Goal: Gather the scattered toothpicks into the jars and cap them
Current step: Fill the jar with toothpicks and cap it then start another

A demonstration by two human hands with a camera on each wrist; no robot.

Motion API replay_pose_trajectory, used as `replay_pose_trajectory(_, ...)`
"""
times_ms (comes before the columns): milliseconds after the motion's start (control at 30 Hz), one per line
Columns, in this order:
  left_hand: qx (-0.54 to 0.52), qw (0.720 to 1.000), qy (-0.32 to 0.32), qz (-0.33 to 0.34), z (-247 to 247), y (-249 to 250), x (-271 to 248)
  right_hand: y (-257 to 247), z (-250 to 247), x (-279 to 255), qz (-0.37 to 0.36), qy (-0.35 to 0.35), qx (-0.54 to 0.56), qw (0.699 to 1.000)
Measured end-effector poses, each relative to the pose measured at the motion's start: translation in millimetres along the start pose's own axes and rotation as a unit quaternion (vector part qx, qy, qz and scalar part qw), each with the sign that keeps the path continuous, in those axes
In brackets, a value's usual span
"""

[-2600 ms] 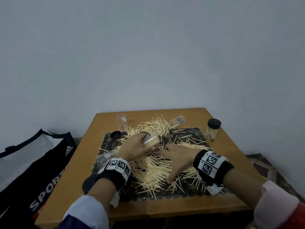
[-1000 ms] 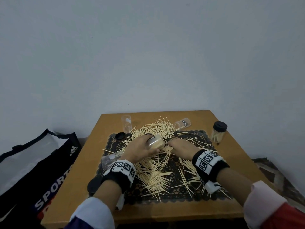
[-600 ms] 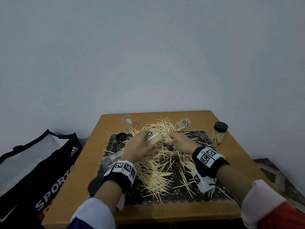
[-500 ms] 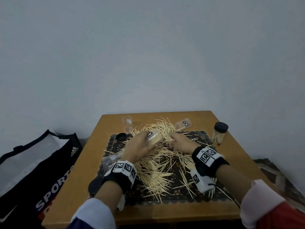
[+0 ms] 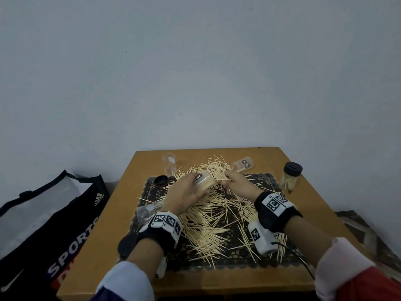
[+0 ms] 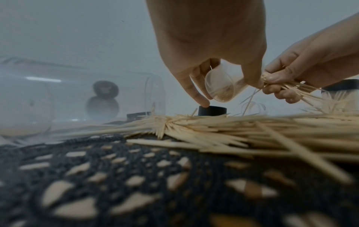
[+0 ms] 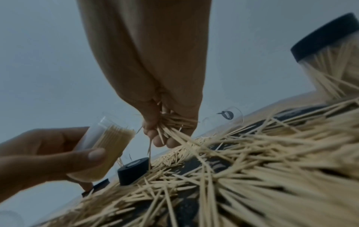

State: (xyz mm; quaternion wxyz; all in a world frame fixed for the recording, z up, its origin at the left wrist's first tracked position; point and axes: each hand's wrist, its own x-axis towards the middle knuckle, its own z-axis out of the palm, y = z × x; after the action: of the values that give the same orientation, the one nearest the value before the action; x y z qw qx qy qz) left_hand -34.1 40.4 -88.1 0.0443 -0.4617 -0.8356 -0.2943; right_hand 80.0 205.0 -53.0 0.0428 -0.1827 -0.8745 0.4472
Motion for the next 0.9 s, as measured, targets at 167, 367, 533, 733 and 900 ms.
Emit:
replay_pose_trajectory(167, -0.007, 1.000, 0.001, -0.005, 0, 2, 0, 0, 0, 8, 0.000, 0.029, 0.084, 0.996)
replay_pose_trajectory(367, -0.007, 1.000, 0.000, -0.005, 0, 2, 1, -6, 1, 6, -0.011, 0.041, 0.145, 0.989)
replay_pose_trajectory(533, -0.008, 1.000, -0.018, -0.005, 2, 0, 2, -11, 3, 9, -0.031, 0.115, 0.217, 0.969)
replay_pose_trajectory(733, -0.016, 0.999, -0.033, 0.015, 4, -2, 2, -19, 4, 13, -0.083, 0.180, 0.313, 0.929)
replay_pose_trajectory(900, -0.031, 0.998, -0.046, 0.031, 5, -2, 2, -24, 13, 16, -0.087, 0.203, 0.402, 0.888)
